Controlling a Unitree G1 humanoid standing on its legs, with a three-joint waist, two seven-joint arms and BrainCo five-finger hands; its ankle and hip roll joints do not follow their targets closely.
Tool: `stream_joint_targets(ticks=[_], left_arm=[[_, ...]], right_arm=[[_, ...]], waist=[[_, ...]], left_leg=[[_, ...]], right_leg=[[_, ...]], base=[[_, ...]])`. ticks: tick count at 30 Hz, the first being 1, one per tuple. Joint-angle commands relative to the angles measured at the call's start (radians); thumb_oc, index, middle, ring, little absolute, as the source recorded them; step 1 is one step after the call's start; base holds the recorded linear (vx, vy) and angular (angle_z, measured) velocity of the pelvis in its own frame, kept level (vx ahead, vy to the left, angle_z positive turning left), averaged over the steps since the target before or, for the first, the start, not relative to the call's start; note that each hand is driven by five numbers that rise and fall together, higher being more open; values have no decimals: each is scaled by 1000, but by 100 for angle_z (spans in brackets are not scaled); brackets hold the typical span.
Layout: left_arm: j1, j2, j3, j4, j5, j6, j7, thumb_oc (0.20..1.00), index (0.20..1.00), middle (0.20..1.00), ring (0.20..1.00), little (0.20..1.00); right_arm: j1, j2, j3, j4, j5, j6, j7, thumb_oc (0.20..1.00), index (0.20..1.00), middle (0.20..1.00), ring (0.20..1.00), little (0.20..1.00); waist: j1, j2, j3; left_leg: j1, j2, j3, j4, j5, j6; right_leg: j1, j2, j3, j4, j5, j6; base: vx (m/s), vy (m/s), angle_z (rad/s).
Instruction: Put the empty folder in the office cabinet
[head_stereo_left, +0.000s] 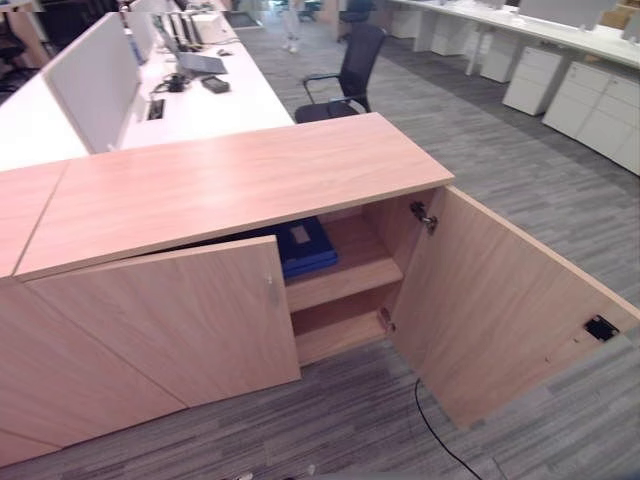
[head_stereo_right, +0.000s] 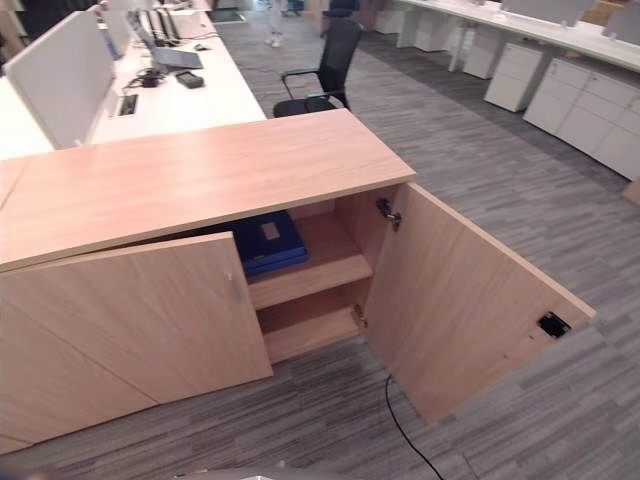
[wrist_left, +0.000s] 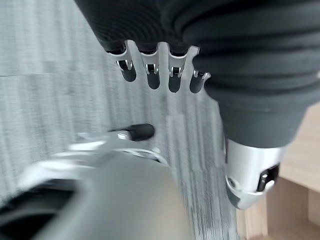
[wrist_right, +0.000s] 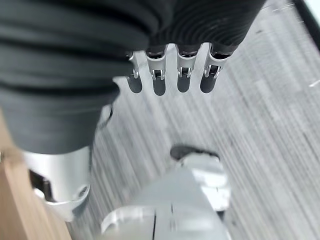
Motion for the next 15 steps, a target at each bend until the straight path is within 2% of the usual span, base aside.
stream_joint_targets(ticks=[1,9,13,15], left_arm=[[-38,-3,38,23,3,-28,18,1000,1000,1000,1000,1000],[-51,-6,15,28,19,-32,33,1000,1000,1000,1000,1000],[-62,2,11,34,25,-30,43,1000,1000,1000,1000,1000],[-65,2,12,35,22,-30,45,1000,1000,1000,1000,1000]], right_arm=[[-52,0,-18,55,94,-15,-15,1000,1000,1000,1000,1000],[-65,-31,-78,59,202,-33,-26,1000,1000,1000,1000,1000],[-92,-53,-89,35,252,-50,-36,1000,1000,1000,1000,1000],[-100,-54,-87,29,259,-54,-37,1000,1000,1000,1000,1000]], waist=[[-9,-13,17],[-40,-1,14],[-54,0,14],[-56,-1,14]], left_leg=[[-7,-58,-54,-8,-102,46],[6,-15,-29,-8,-89,17],[21,29,-13,-8,-72,-12],[26,37,-8,-8,-69,-17]], right_leg=[[-22,-21,44,-44,94,24],[-10,21,76,-67,83,2],[-5,59,95,-75,73,-19],[-3,67,99,-75,70,-23]], base=[[21,-92,-19],[33,-142,-14],[52,-221,-9],[27,-172,-22]])
